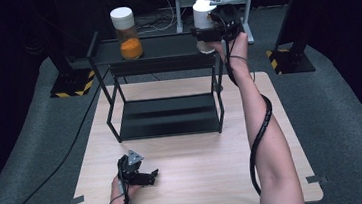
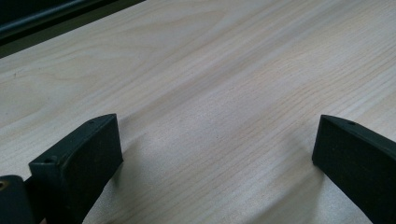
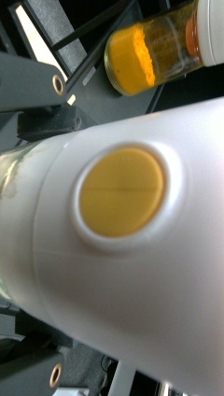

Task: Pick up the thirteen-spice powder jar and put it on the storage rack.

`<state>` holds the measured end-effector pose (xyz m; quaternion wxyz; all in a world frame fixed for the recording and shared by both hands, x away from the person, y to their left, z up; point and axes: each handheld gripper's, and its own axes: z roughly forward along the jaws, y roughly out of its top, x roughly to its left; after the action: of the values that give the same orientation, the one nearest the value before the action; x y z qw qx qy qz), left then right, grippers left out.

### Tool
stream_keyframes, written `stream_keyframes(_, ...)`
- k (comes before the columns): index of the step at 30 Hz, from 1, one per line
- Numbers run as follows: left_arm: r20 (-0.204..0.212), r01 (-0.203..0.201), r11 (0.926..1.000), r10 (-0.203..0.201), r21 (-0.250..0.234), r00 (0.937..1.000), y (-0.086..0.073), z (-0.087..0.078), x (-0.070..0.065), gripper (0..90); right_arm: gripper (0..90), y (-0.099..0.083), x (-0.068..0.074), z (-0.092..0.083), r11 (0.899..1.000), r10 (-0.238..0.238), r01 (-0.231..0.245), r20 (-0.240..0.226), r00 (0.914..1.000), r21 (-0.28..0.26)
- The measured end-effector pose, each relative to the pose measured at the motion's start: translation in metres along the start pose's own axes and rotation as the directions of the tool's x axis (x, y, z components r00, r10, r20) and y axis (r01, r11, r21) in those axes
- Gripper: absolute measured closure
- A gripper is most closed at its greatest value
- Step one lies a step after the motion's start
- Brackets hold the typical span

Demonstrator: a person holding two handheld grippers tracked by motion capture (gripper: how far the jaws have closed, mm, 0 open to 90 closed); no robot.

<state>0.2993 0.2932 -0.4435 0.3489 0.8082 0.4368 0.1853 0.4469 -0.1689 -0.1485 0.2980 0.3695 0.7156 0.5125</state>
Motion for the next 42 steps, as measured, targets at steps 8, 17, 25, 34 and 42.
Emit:
stream_keyframes(8,0.0,0.0,1.0,0.0,0.0,1.0,0.0,0.0,0.0,0.9,30.0,0.002,0.001,0.011,1.0,0.013,-0.013,0.012,0.9998,0.004)
stream_keyframes(17,0.0,0.0,1.0,0.0,0.0,1.0,0.0,0.0,0.0,0.9,30.1,0.005,0.002,0.024,0.999,0.027,-0.028,0.043,0.9987,0.02)
stream_keyframes(25,0.0,0.0,1.0,0.0,0.0,1.0,0.0,0.0,0.0,0.9,30.1,0.004,0.0,0.031,0.999,0.041,-0.043,0.058,0.9975,0.03)
stream_keyframes(34,0.0,0.0,1.0,0.0,0.0,1.0,0.0,0.0,0.0,0.9,30.1,-0.001,0.0,0.03,0.998,0.053,-0.054,0.062,0.9967,0.024)
stream_keyframes(42,-0.001,0.0,1.0,0.0,0.0,1.0,0.0,0.0,0.0,1.0,30.1,-0.006,-0.003,0.028,0.998,0.068,-0.068,0.056,0.9961,0.012)
